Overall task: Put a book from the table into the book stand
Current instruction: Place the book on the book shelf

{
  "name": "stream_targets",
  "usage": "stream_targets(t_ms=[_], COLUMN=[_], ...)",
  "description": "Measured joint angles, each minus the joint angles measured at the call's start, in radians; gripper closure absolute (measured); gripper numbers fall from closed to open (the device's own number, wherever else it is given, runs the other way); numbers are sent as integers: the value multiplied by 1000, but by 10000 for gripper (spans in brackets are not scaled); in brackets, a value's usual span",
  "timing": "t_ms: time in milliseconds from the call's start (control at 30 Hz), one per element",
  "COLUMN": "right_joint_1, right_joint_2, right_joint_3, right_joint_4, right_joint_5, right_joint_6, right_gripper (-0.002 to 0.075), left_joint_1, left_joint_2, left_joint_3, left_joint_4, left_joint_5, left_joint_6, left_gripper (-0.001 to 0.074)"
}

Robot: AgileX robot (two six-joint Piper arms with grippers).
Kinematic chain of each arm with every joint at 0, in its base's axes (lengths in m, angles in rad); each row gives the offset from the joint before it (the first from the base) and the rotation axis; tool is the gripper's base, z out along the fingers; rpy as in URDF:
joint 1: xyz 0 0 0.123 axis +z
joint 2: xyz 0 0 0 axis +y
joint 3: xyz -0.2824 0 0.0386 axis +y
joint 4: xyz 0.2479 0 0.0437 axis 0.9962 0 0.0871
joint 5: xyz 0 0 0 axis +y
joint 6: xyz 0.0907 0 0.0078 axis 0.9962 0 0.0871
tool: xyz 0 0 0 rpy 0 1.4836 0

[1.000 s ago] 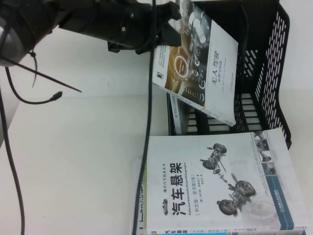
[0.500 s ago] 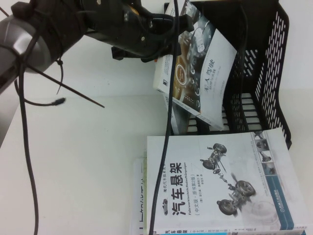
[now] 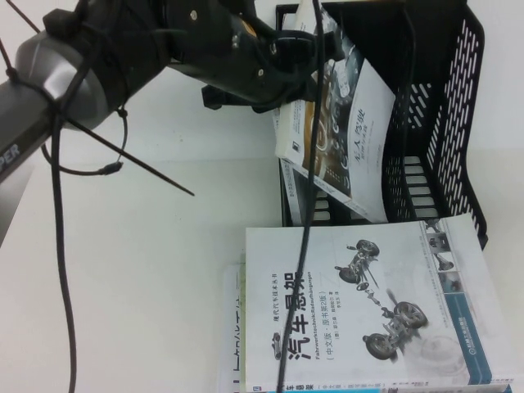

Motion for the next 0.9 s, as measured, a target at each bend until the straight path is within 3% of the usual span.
stream_targets(t_ms=[367, 900], right_joint_1=[0, 0], right_joint_2=[0, 0], right_joint_3=[0, 0], right_joint_4=[35, 96], right_joint_5=[-35, -60], right_joint_6=[0, 0], right_gripper=[720, 720], left_joint_1=[-1, -6], left_joint_2=[5, 36], left_joint_3=[-66, -74], left_joint_4=[8, 182], left_joint_5=[-8, 11], left_joint_6=[-33, -203], left_gripper=[636, 636])
